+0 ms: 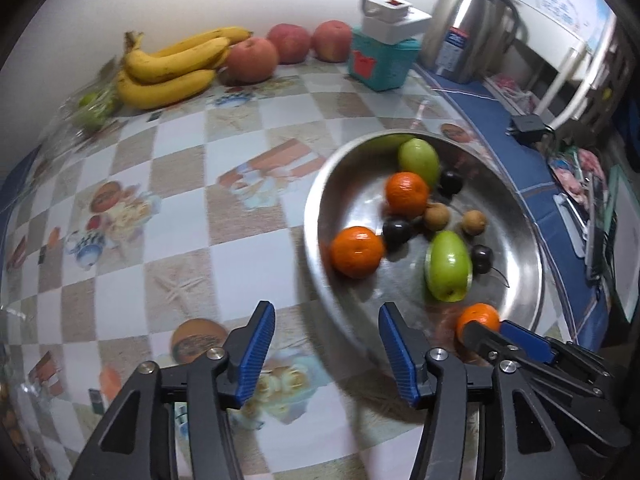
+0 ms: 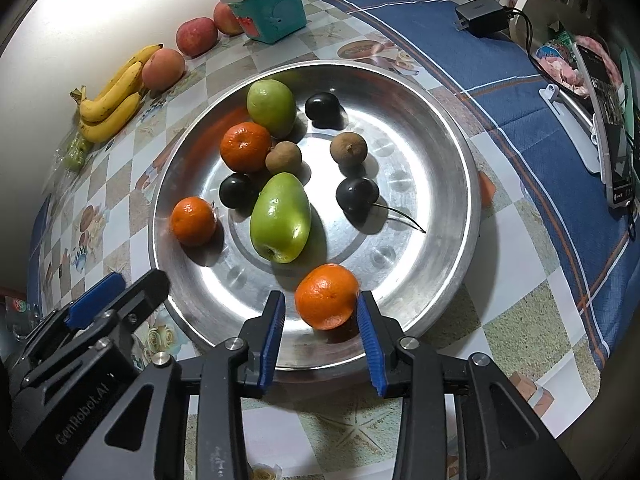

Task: Organize fruits
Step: 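Open both tools to drop the orange and plum into the basin, then withdraw both open tools back from the basin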

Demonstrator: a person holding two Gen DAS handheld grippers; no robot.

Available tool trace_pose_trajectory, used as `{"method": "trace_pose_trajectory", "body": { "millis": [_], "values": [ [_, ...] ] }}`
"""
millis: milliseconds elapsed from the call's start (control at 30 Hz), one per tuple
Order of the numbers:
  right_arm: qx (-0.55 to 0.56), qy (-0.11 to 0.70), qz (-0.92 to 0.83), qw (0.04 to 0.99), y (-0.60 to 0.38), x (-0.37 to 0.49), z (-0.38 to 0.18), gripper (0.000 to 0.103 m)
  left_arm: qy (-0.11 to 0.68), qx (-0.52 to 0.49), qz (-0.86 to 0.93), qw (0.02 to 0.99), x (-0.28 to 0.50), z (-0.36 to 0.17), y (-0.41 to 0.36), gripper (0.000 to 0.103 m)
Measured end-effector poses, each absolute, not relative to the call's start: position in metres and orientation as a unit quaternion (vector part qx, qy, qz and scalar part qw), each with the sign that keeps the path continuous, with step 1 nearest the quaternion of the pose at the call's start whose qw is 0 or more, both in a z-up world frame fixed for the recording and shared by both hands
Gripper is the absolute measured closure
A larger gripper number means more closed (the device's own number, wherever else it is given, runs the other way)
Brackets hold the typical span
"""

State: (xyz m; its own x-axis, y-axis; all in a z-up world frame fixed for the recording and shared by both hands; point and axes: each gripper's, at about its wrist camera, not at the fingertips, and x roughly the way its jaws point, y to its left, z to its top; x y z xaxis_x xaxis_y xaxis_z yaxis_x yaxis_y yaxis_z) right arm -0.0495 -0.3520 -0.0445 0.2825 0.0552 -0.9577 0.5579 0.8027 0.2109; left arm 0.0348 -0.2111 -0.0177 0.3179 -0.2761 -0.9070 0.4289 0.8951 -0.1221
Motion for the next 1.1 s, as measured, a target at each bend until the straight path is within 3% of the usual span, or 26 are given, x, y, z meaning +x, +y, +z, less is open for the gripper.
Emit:
{"method": "trace_pose_trajectory", "body": {
  "millis": [333,467,533,633,833,900,1100],
  "values": [
    [0.263,0.565,-0.162,0.765,-0.349,-0.049,-0.038,0.065,0.574,0.06,-0.116,0.809,0.054,-0.03,-0.173,0.04],
    [0.261,0.556,-0.16,0.773,-0.348,-0.047,-0.034,0.047,0.585,0.054,-0.098,0.803,0.057,-0.036,-0.166,0.04],
    [0.256,0.553,-0.158,0.777,-0.347,-0.046,-0.032,0.046,0.59,0.053,-0.09,0.801,0.058,-0.038,-0.164,0.04],
    [0.253,0.552,-0.155,0.779,-0.345,-0.044,-0.033,0.033,0.6,0.06,-0.078,0.794,0.061,-0.046,-0.161,0.034],
    [0.246,0.552,-0.153,0.782,-0.341,-0.041,-0.035,0.027,0.624,0.069,-0.041,0.777,0.068,-0.065,-0.15,0.034],
    [0.243,0.553,-0.151,0.783,-0.339,-0.039,-0.036,0.017,0.628,0.071,-0.033,0.774,0.069,-0.068,-0.146,0.034],
    [0.236,0.548,-0.144,0.789,-0.336,-0.037,-0.037,0.011,0.634,0.058,-0.025,0.771,0.07,-0.072,-0.136,0.034]
  ]
}}
